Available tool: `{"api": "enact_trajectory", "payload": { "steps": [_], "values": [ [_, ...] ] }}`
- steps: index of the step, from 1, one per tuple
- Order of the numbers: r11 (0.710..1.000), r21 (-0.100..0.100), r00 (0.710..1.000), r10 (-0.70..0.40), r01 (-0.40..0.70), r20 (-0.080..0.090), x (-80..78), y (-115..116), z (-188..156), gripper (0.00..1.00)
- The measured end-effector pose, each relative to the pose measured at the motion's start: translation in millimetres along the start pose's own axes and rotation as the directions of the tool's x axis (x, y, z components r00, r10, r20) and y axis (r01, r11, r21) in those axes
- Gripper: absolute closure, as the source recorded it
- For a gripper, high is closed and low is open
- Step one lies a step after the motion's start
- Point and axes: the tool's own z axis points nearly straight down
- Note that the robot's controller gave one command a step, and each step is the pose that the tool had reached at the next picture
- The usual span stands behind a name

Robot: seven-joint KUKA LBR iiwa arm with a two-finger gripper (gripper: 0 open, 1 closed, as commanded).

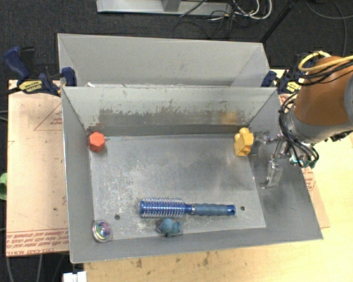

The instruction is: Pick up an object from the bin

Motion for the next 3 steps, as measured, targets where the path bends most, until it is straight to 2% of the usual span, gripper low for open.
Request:
{"api": "enact_trajectory", "payload": {
  "steps": [1,2,3],
  "values": [
    [0.998,-0.001,0.998,-0.067,0.067,0.009,3.5,68.9,-31.1,0.0],
    [0.981,-0.003,0.981,-0.193,0.193,-0.001,59.0,141.6,21.2,0.0],
    [0.993,-0.002,0.993,-0.118,0.118,0.001,66.9,203.7,66.4,0.0]
  ]
}}
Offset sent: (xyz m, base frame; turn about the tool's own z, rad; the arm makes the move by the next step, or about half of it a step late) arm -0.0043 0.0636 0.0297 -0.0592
